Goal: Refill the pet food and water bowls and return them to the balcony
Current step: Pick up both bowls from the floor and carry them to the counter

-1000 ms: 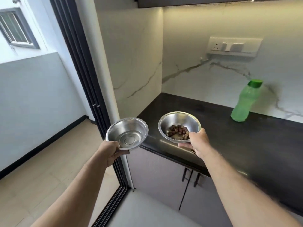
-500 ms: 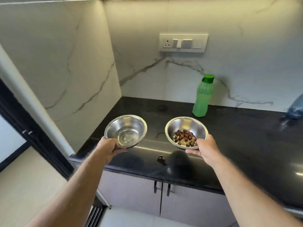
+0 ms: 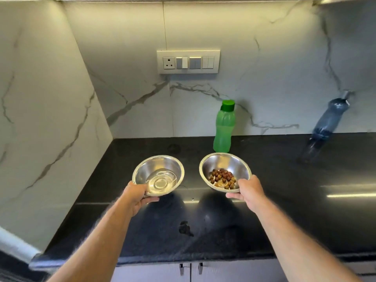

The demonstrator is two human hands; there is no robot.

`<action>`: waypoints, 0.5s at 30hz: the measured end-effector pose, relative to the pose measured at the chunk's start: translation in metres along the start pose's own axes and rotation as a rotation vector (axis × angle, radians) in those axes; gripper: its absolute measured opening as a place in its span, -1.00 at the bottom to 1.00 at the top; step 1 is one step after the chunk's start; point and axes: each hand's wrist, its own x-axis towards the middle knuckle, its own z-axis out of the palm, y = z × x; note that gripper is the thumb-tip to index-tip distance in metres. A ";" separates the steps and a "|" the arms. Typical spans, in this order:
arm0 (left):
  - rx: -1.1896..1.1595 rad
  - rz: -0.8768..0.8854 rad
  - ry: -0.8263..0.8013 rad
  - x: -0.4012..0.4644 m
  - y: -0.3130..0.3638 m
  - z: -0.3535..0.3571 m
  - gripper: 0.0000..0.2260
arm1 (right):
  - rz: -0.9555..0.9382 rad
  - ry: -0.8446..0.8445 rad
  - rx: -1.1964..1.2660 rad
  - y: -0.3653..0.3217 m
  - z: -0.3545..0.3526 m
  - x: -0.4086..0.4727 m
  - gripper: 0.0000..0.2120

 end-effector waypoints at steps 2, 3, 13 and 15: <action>-0.018 -0.002 0.025 0.008 -0.002 0.006 -0.58 | 0.005 0.017 -0.038 -0.002 -0.001 0.009 -0.53; -0.025 0.003 0.033 0.012 -0.005 0.008 -0.57 | 0.009 0.022 -0.055 -0.002 -0.002 0.015 -0.53; -0.049 0.010 0.102 0.035 -0.022 0.026 -0.56 | -0.004 0.029 -0.138 0.009 -0.004 0.044 -0.55; -0.036 0.004 0.115 0.036 -0.025 0.029 -0.57 | 0.005 0.023 -0.151 0.009 -0.004 0.045 -0.56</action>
